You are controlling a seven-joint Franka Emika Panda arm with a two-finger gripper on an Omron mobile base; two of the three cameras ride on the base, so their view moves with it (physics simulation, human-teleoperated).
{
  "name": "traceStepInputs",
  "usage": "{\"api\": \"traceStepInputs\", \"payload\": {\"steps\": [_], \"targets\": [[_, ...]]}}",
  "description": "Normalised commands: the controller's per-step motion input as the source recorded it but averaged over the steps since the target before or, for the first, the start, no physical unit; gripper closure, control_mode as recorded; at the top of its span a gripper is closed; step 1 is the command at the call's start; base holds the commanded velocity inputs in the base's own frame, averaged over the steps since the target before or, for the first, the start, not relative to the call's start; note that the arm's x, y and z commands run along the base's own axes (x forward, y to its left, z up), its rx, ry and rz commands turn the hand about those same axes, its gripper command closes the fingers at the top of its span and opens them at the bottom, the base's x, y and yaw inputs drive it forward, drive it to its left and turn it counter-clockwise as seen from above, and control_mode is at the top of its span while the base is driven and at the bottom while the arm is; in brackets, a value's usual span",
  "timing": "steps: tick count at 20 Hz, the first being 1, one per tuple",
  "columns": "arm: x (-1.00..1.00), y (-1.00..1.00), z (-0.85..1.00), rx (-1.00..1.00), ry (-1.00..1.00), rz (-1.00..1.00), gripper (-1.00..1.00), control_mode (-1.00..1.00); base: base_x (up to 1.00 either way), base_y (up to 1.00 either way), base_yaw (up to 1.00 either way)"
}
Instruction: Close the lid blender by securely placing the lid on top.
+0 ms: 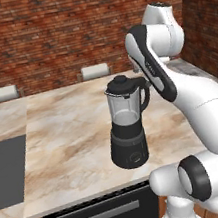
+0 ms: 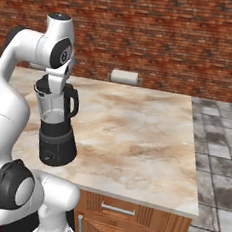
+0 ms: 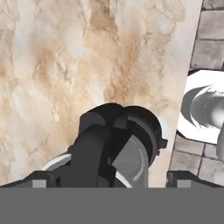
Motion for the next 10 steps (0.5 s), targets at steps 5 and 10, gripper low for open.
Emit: {"api": "traceStepInputs", "payload": {"steps": [5,10], "targets": [[-0.29,0.00,-0.01,0.00,-0.03,0.03,-1.00,-1.00,0.00,0.00,0.00],[-0.59,0.00,0.25,0.00,-0.16,0.01,-1.00,-1.00,0.00,0.00,0.00]]}}
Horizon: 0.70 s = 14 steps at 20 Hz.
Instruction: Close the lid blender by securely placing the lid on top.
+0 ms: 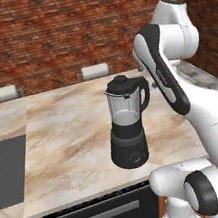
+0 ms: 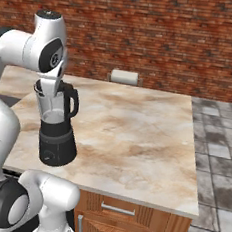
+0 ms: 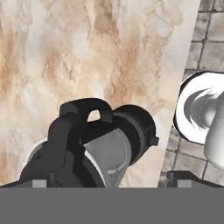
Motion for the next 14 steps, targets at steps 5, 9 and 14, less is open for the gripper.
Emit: {"api": "traceStepInputs", "payload": {"steps": [5,9,14], "targets": [[-0.66,0.00,0.41,0.00,-0.28,0.00,-1.00,-1.00,0.00,0.00,0.00],[-0.68,0.00,0.27,0.00,-0.28,0.00,-1.00,-1.00,0.00,0.00,0.00],[-0.54,-0.02,0.05,0.00,-0.28,0.00,-1.00,-1.00,0.00,0.00,0.00]]}}
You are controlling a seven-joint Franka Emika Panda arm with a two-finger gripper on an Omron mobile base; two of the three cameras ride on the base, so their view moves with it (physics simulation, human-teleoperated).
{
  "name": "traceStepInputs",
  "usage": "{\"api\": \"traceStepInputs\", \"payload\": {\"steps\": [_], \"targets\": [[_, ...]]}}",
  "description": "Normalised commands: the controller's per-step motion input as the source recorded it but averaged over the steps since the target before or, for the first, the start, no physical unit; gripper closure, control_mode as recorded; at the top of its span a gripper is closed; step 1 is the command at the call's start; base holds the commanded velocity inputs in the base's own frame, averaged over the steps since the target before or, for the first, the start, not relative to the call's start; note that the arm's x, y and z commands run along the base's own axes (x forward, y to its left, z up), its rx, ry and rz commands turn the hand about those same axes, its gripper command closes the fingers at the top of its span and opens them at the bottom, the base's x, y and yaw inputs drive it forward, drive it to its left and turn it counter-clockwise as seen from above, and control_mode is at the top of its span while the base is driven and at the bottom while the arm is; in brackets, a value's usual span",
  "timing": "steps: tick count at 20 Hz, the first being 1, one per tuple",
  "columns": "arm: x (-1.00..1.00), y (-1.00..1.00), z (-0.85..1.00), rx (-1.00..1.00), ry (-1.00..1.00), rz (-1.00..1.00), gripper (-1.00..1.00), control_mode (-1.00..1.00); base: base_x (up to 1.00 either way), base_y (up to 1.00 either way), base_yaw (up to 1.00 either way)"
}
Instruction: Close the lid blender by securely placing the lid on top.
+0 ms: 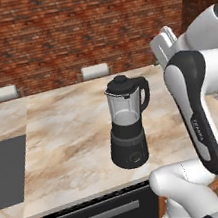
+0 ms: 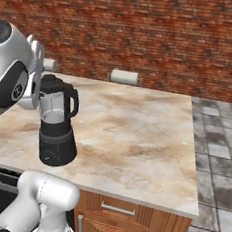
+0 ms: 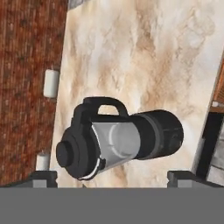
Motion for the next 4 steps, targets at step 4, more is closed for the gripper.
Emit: {"api": "traceStepInputs", "payload": {"steps": [4], "targets": [[-0.26,-0.12,0.00,0.00,-0.24,0.01,-1.00,-1.00,0.00,0.00,0.00]]}}
